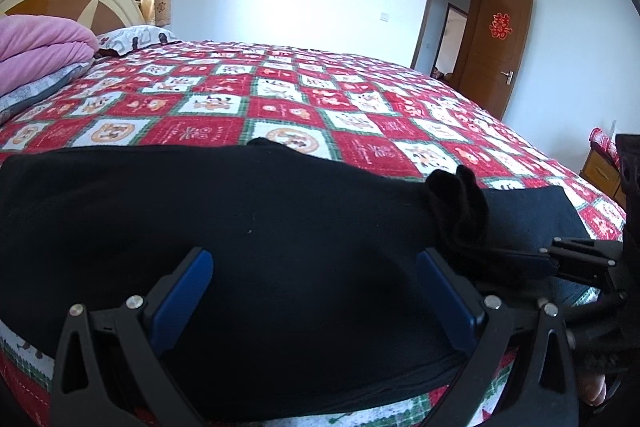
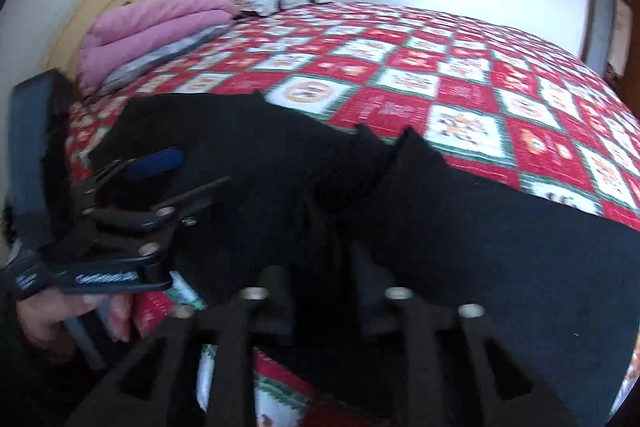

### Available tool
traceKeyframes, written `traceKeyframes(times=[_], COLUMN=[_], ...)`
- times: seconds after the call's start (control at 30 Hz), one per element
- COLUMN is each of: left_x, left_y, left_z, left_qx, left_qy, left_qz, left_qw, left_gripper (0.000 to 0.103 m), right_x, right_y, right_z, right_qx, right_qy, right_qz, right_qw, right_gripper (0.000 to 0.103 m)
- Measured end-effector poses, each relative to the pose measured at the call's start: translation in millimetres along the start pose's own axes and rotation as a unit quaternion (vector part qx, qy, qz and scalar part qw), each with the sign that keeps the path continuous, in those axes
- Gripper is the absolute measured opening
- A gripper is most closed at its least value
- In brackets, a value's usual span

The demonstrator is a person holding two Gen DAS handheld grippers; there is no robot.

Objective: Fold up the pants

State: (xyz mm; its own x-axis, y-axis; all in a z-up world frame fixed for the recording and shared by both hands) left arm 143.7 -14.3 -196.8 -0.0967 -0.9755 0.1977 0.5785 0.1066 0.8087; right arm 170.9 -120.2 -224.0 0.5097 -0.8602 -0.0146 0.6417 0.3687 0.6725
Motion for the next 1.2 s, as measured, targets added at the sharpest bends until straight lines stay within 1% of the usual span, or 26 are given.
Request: traceKeyframes(times=[0.03,0.13,0.2,0.27,0.33,0.43,0.5,0.57,0.6,0.63,0.67,0.7,0.73,0.77,0.8,0.83,0.87,0.9,0.93,1.0,1.1,1.13,1.2], left_x=[0,1,6,17,27,46,58,69,78,84,91,96,100,102,104,104,102,101,101,101,106,106,100], left_y=[0,4,8,14,19,28,31,29,26,22,18,15,13,11,9,6,4,5,5,5,6,5,1], left_z=[0,2,4,5,8,8,2,-9,-16,-21,-26,-27,-27,-28,-31,-34,-35,-35,-34,-29,-12,-8,-10], left_qx=[-0.003,-0.012,-0.014,-0.018,-0.018,-0.026,-0.041,-0.066,-0.081,-0.092,-0.104,-0.106,-0.107,-0.108,-0.113,-0.117,-0.118,-0.116,-0.118,-0.122,-0.105,-0.103,-0.11], left_qy=[-0.001,-0.015,-0.024,-0.036,-0.046,-0.07,-0.088,-0.099,-0.106,-0.104,-0.101,-0.106,-0.109,-0.106,-0.099,-0.095,-0.092,-0.09,-0.092,-0.104,-0.118,-0.117,-0.107], left_qz=[0.003,0.018,0.02,0.01,0.004,0.004,0.009,0.008,-0.002,-0.011,-0.02,-0.023,-0.026,-0.032,-0.04,-0.043,-0.042,-0.044,-0.046,-0.038,-0.042,-0.043,-0.038], left_qw=[1.0,0.9996,0.9994,0.9991,0.9988,0.9972,0.9952,0.9929,0.9911,0.9903,0.9892,0.9884,0.988,0.9879,0.9878,0.9876,0.9879,0.9883,0.9878,0.9864,0.9865,0.9868,0.9874], left_gripper=[0.103,0.103,0.103,0.103,0.103,0.103,0.103,0.097,0.088,0.077,0.073,0.07,0.07,0.07,0.069,0.06,0.055,0.041,0.023,0.015,0.014,0.014,0.014], right_x=[-4,-5,1,16,37,75,96,114,123,132,143,152,158,166,170,173,175,176,176,176,175,175,174], right_y=[0,-1,-1,2,6,11,12,11,10,9,6,3,1,-4,-6,-8,-9,-10,-11,-12,-12,-12,-12], right_z=[2,13,25,42,59,81,93,103,107,110,111,111,110,108,106,104,101,99,98,97,97,97,97], right_qx=[-0.002,-0.001,0.002,0.015,0.029,0.051,0.062,0.074,0.078,0.082,0.085,0.085,0.084,0.083,0.082,0.08,0.077,0.075,0.074,0.074,0.076,0.077,0.078], right_qy=[0.01,0.012,0.016,0.01,0.006,0.001,0.003,-0.004,-0.017,-0.029,-0.037,-0.039,-0.04,-0.039,-0.035,-0.028,-0.024,-0.027,-0.031,-0.033,-0.033,-0.034,-0.034], right_qz=[0.008,0.019,0.015,0.006,-0.018,-0.076,-0.111,-0.138,-0.149,-0.164,-0.187,-0.206,-0.221,-0.242,-0.252,-0.262,-0.269,-0.273,-0.273,-0.271,-0.27,-0.269,-0.268], right_qw=[1.0,1.0,1.0,1.0,0.999,0.996,0.992,0.988,0.986,0.983,0.978,0.974,0.971,0.966,0.964,0.961,0.96,0.959,0.959,0.959,0.959,0.959,0.96], right_gripper=[0.047,0.047,0.047,0.047,0.047,0.047,0.047,0.047,0.047,0.047,0.047,0.047,0.047,0.047,0.047,0.047,0.047,0.047,0.047,0.047,0.047,0.047,0.047])
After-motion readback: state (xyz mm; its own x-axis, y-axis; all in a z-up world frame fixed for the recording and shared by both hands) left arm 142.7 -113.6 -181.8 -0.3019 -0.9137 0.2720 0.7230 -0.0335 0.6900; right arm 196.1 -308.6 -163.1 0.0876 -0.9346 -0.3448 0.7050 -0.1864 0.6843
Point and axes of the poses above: each gripper's, at about its wrist camera, not at the fingertips, and z roughly against the way its jaws point, x to its right, y to its top, the point moved 5 cm from there along -z, roughly the way its jaws point
